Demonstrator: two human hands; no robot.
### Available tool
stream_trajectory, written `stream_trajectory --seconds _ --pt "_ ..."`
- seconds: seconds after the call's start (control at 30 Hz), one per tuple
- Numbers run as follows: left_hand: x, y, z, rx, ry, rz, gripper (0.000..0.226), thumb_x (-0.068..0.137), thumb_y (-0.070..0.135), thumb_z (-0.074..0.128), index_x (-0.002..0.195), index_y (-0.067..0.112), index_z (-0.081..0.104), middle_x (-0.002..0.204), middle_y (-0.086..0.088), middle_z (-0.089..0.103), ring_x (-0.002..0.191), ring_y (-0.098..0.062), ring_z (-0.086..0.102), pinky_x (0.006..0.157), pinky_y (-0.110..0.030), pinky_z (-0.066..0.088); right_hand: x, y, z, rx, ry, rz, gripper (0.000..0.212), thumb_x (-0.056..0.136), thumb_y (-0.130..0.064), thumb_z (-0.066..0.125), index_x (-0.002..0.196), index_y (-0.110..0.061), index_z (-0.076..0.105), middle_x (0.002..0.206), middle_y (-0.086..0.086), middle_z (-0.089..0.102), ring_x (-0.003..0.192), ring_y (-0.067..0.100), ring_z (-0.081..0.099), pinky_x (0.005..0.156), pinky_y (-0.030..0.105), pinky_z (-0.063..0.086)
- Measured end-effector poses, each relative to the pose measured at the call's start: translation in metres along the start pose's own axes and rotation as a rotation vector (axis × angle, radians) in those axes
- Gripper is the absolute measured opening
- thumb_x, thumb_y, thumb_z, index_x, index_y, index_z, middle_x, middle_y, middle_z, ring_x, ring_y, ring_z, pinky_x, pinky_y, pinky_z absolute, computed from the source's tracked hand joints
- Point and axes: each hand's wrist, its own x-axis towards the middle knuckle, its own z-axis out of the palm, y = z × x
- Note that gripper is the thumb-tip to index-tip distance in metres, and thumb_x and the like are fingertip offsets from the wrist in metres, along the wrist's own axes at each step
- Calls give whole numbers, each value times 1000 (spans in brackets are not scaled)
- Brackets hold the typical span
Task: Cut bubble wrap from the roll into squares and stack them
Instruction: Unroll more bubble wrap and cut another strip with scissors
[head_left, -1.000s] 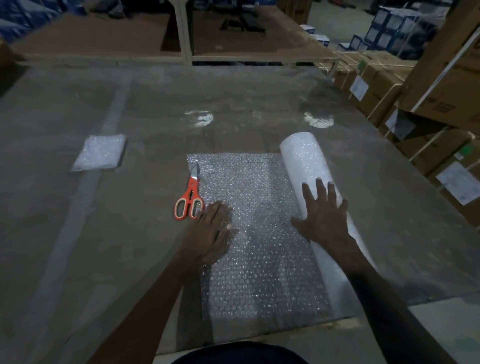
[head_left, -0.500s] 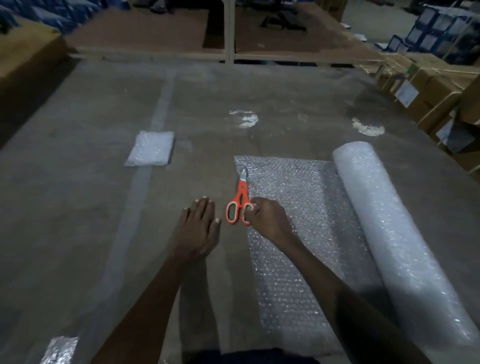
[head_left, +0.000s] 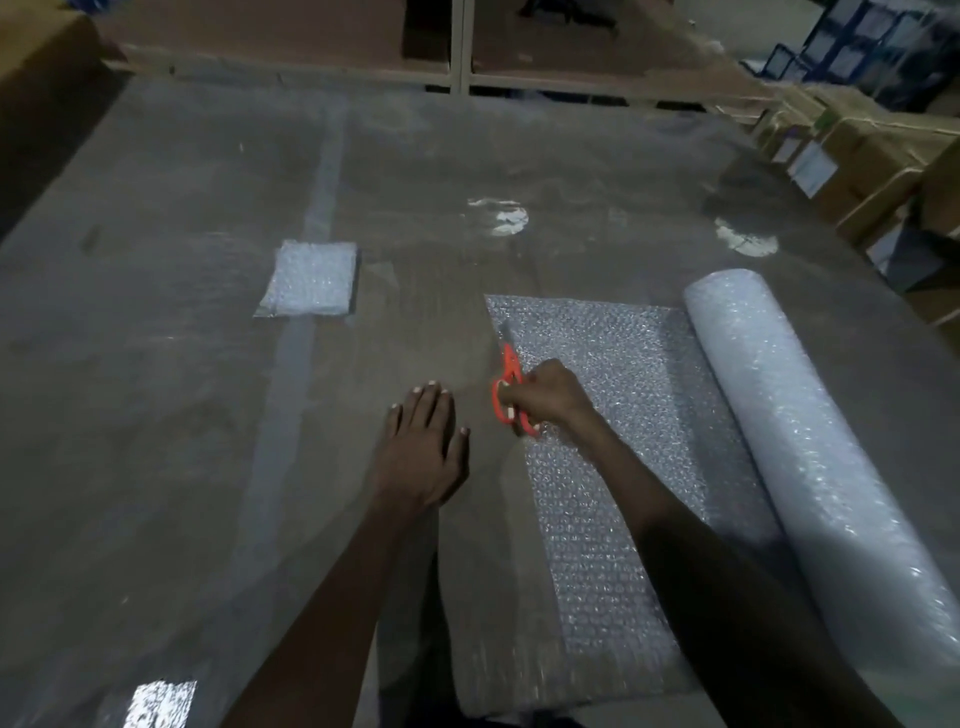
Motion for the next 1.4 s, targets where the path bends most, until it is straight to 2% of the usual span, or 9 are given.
stream_trajectory --seconds 0.07,0.13,0.27,0.47,0.6,0.8,0.93,1.27,1.4 --pt "0 2 0 3 -2 -7 64 96 47 29 148 13 44 159 -7 36 149 -25 27 120 -48 21 -10 15 -12 347 -65 76 27 76 -9 76 87 15 71 70 19 68 56 25 61 51 32 47" --pt "-1 5 0 5 3 -11 62 96 45 32 148 13 43 159 -7 35 149 -26 26 120 -49 21 -32 31 -23 590 -151 124 16 87 1 69 95 15 69 78 24 68 57 23 63 50 30 50" --pt "-3 7 -4 52 -19 22 67 97 46 24 150 9 39 160 -11 33 149 -30 24 119 -52 20 -84 66 -32 839 -185 123 18 89 0 71 106 5 69 71 8 61 56 13 54 53 20 44" --pt "-28 40 2 43 -46 65 68 97 48 18 149 11 40 160 -11 32 150 -29 22 117 -53 20 -147 133 -44 846 -47 134 39 84 -14 81 116 4 68 60 1 55 47 8 45 45 19 35" --pt "-60 93 13 -42 -89 140 72 97 50 12 151 9 38 161 -13 30 150 -31 22 119 -54 17 -188 171 -50 869 15 155 21 84 -24 82 93 -10 71 61 4 52 44 9 43 41 20 30" --pt "-101 142 36 -6 -229 260 79 95 57 4 157 13 23 166 -8 17 153 -26 12 121 -53 10 -248 216 -53 849 91 217 25 82 -28 82 81 -8 69 56 4 56 40 11 44 38 19 33" --pt "-120 155 36 77 -256 277 85 91 60 -4 159 12 13 168 -7 4 154 -23 0 122 -54 5 -287 234 -48 913 66 232 30 83 -27 81 99 -3 72 57 5 56 38 10 43 37 18 31" --pt "-121 156 33 145 -275 276 63 107 46 17 160 12 8 168 -8 1 154 -25 -1 122 -52 3 -352 264 -44 901 -33 241 36 80 -40 82 71 -11 64 58 10 50 45 17 39 43 23 29" --pt "-119 169 30 111 -281 241 61 108 40 21 159 8 11 167 -12 4 154 -27 1 122 -51 3 -362 269 -46 871 -45 251 45 76 -46 81 80 -5 66 61 12 50 45 17 41 42 23 31"
